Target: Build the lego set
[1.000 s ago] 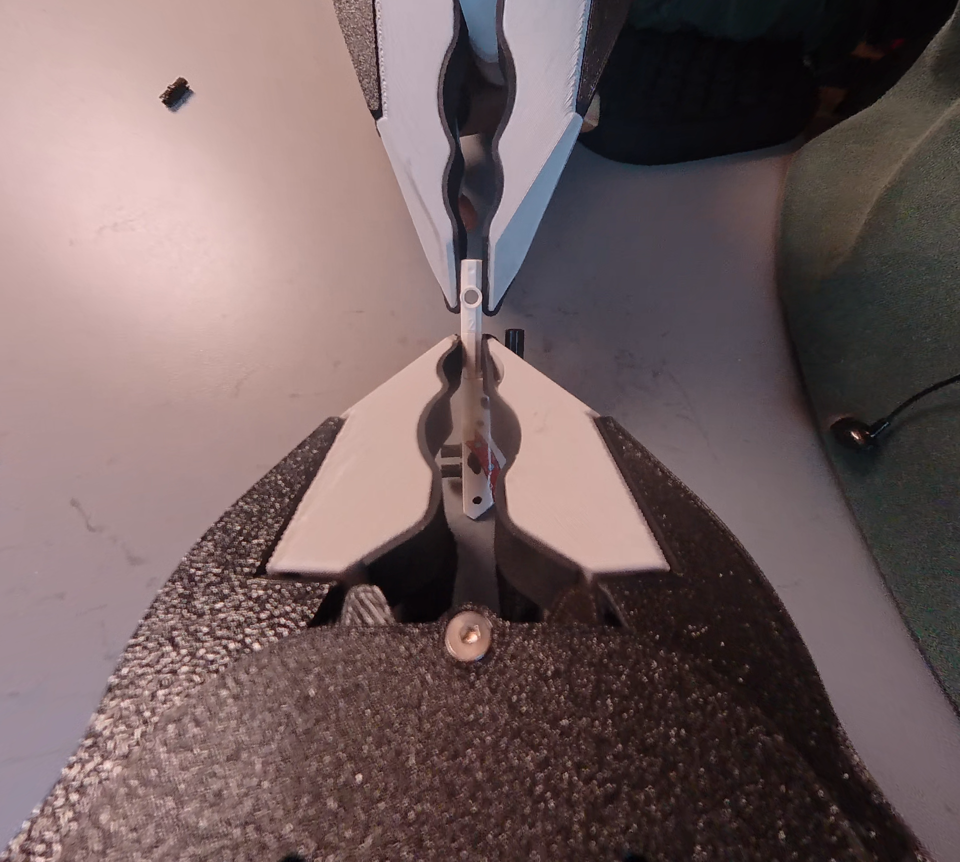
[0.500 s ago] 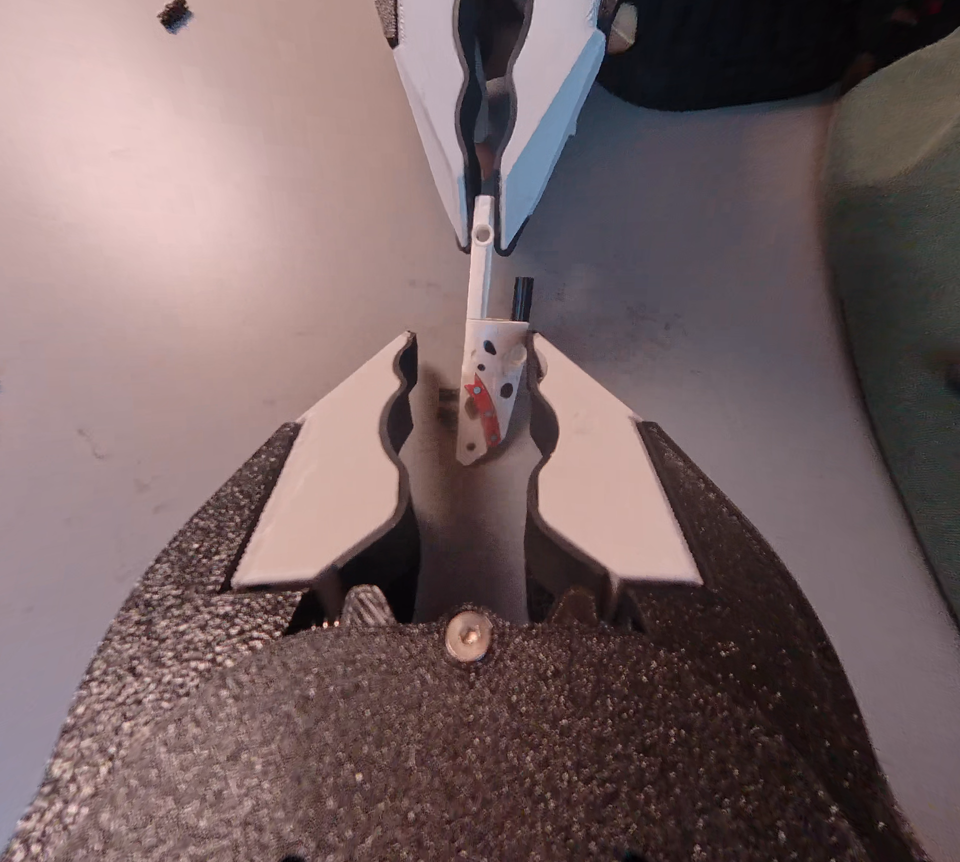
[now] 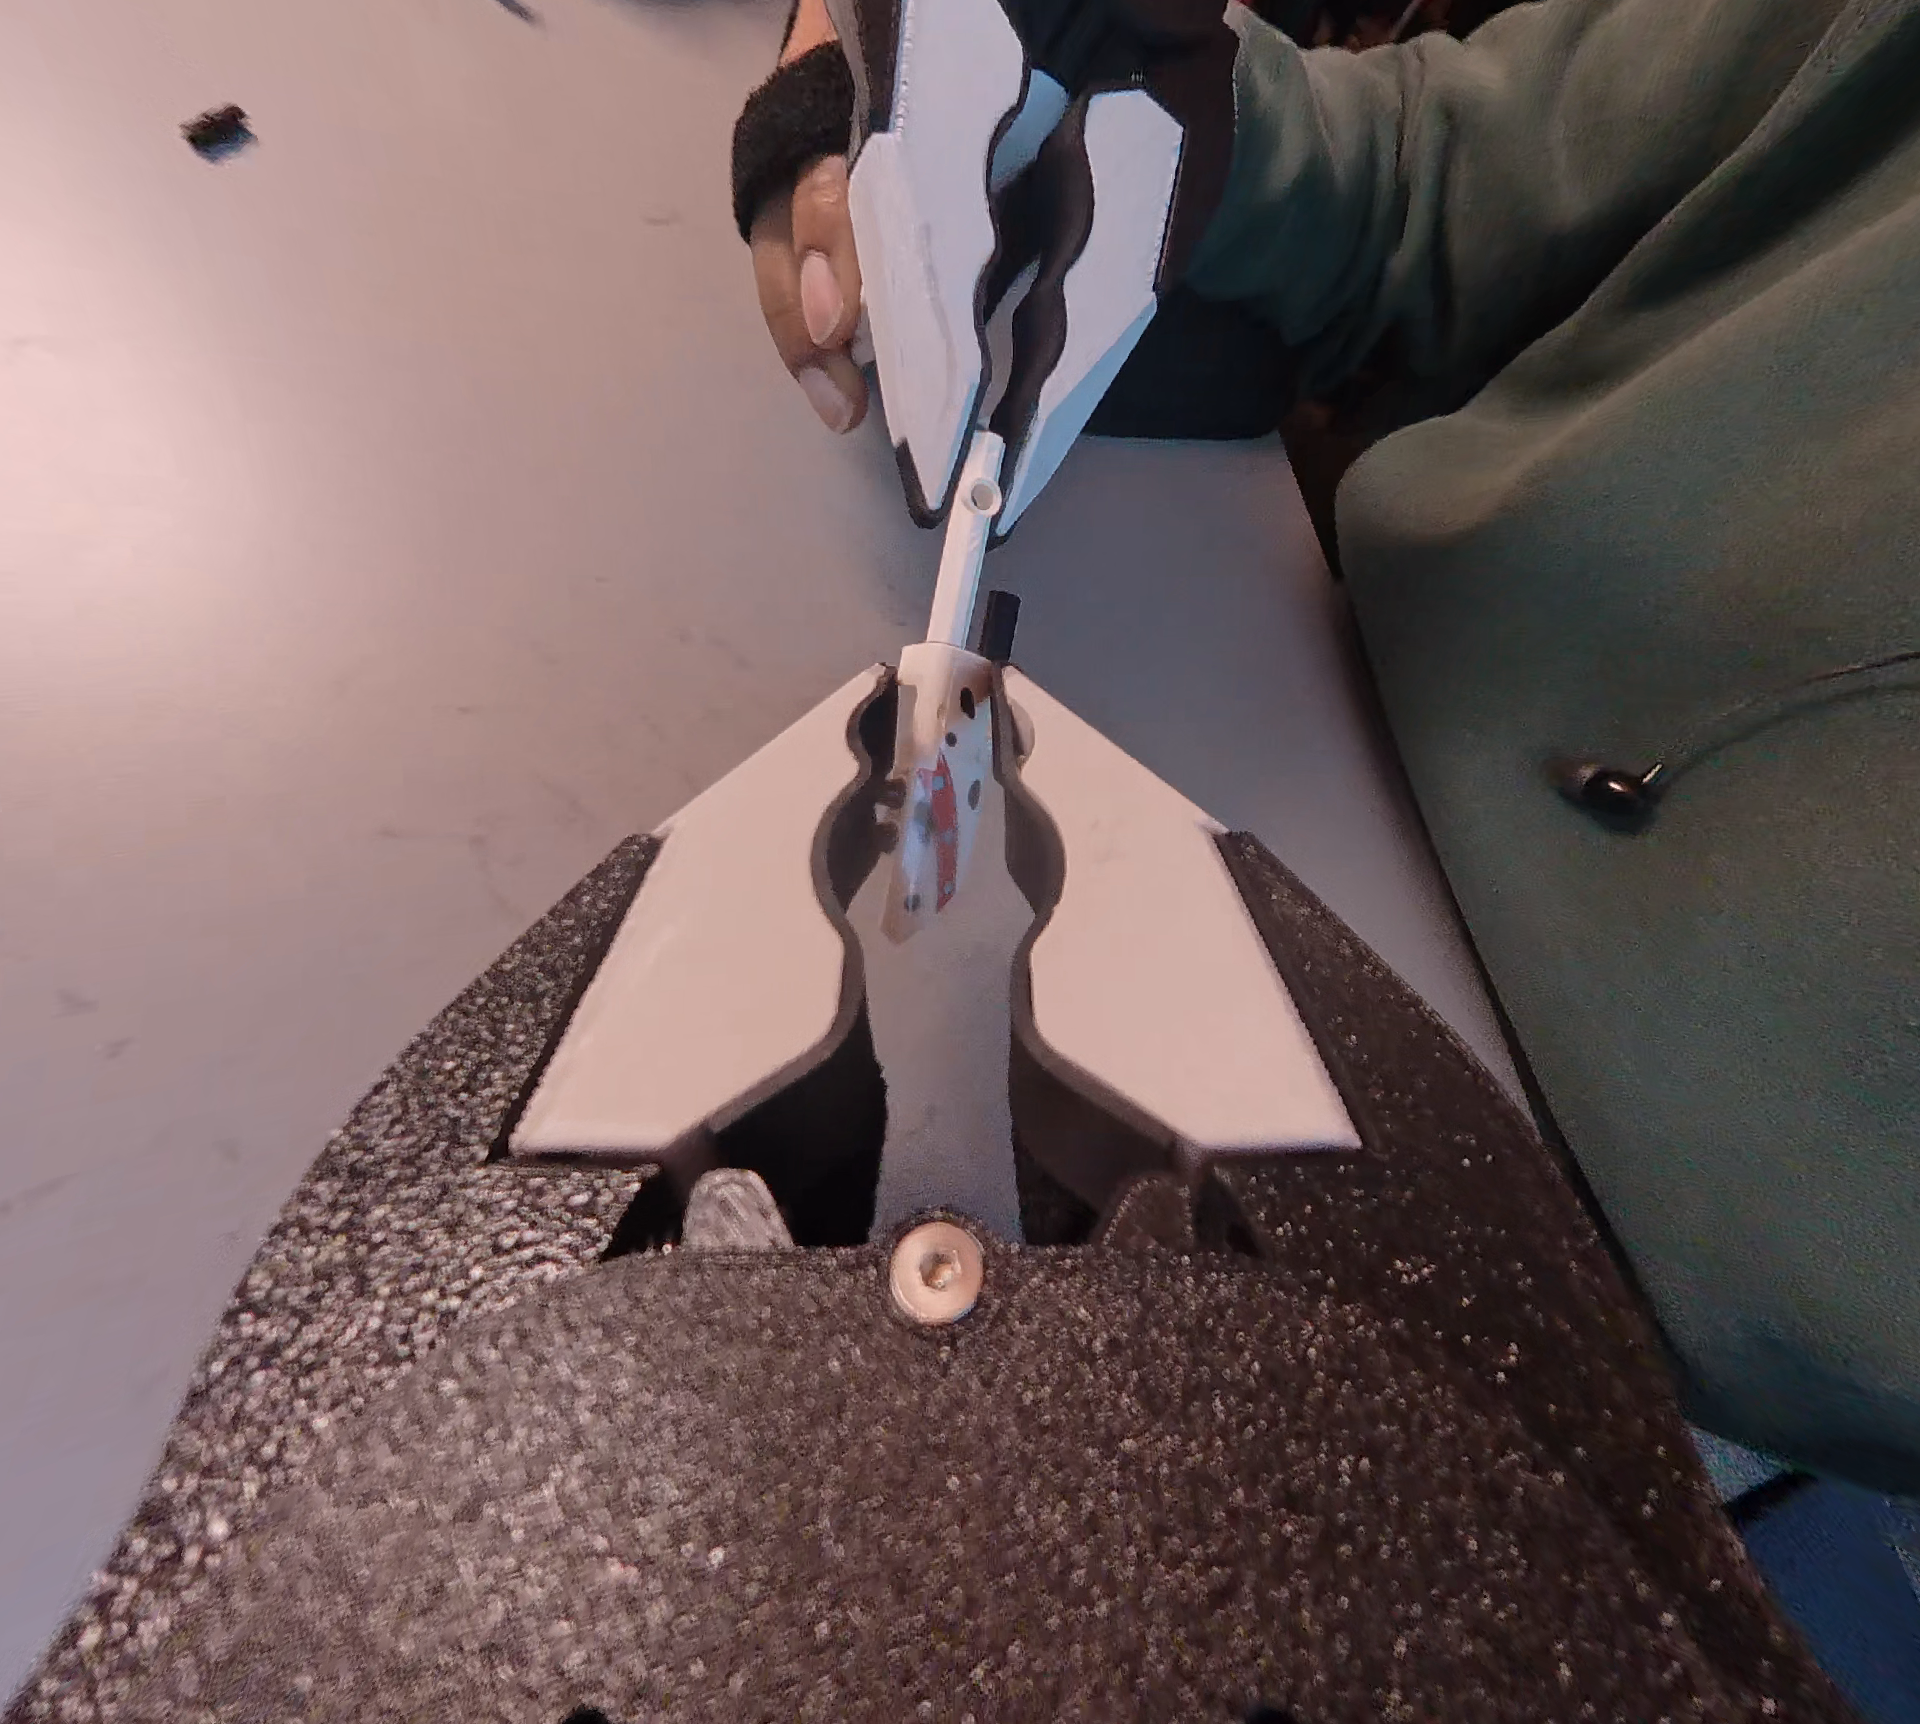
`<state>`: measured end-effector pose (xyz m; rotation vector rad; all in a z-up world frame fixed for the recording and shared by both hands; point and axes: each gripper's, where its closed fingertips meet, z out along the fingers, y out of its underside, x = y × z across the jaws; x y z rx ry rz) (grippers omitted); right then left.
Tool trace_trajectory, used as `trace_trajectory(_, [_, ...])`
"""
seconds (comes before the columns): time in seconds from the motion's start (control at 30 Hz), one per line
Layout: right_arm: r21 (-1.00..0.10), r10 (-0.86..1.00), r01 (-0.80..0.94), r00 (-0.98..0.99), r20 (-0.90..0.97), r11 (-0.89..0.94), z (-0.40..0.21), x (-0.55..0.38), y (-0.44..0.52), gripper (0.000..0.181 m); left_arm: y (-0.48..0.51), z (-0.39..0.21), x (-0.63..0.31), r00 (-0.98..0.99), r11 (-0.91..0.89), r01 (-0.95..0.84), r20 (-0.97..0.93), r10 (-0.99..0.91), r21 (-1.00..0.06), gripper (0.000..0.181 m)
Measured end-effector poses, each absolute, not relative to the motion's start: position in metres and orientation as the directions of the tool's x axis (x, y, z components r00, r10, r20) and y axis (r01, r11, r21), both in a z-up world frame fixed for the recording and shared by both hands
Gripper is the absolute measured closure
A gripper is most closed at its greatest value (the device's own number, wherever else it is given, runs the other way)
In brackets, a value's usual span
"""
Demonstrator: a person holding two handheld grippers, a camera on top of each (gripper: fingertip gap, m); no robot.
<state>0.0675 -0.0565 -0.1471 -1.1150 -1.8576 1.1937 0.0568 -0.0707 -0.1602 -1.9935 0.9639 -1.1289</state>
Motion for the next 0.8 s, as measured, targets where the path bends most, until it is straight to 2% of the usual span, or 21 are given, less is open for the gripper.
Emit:
trace_trajectory(0.1, [-0.955, 0.935, 0.285, -0.354, -0.026, 0.081, -0.132, 0.065, -0.043, 0.175, -0.059, -0.149, 0.045, 0.46, -0.452, -0.261, 0.302, -0.835, -0.853, 0.138])
trace_trajectory(0.23, [-0.967, 0.951, 0.211, -0.241, -0.195, -0.145, -0.109, 0.061, -0.021, 0.175, -0.042, -0.138, 0.032, 0.623, -0.34, -0.292, 0.093, -0.777, -0.894, 0.13])
trace_trajectory(0.3, [-0.961, 0.953, 0.187, -0.186, -0.238, -0.204, -0.106, 0.058, -0.015, 0.175, -0.035, -0.141, 0.025, 0.686, -0.408, -0.215, 0.16, -0.71, -0.887, 0.129])
trace_trajectory(0.4, [-0.951, 0.968, 0.192, -0.017, -0.252, -0.244, -0.115, 0.052, 0.0, 0.175, -0.028, -0.144, 0.018, 0.688, -0.54, -0.009, 0.387, -0.614, -0.842, 0.132])
trace_trajectory(0.47, [-0.936, 0.972, 0.263, 0.09, -0.216, -0.233, -0.133, 0.049, 0.006, 0.175, -0.024, -0.144, 0.017, 0.629, -0.626, 0.141, 0.558, -0.542, -0.767, 0.135])
trace_trajectory(0.53, [-0.903, 0.983, 0.403, 0.161, -0.092, -0.15, -0.158, 0.05, 0.008, 0.175, -0.021, -0.151, 0.016, 0.594, -0.685, 0.195, 0.64, -0.487, -0.702, 0.136])
trace_trajectory(0.6, [-0.848, 0.99, 0.528, 0.137, 0.041, -0.038, -0.178, 0.051, 0.0, 0.175, -0.021, -0.155, 0.017, 0.588, -0.705, 0.189, 0.653, -0.477, -0.684, 0.135])
trace_trajectory(0.67, [-0.775, 0.996, 0.632, 0.047, 0.072, 0.026, -0.198, 0.053, -0.018, 0.174, -0.022, -0.159, 0.016, 0.6, -0.716, 0.171, 0.648, -0.468, -0.676, 0.134])
trace_trajectory(0.73, [-0.74, 0.995, 0.666, -0.068, 0.068, 0.096, -0.203, 0.056, -0.042, 0.171, -0.028, -0.17, 0.017, 0.63, -0.739, 0.096, 0.616, -0.473, -0.667, 0.135])
trace_trajectory(0.8, [-0.731, 0.975, 0.673, -0.216, -0.052, 0.111, -0.201, 0.061, -0.076, 0.162, -0.036, -0.18, 0.015, 0.669, -0.745, -0.017, 0.547, -0.504, -0.667, 0.135])
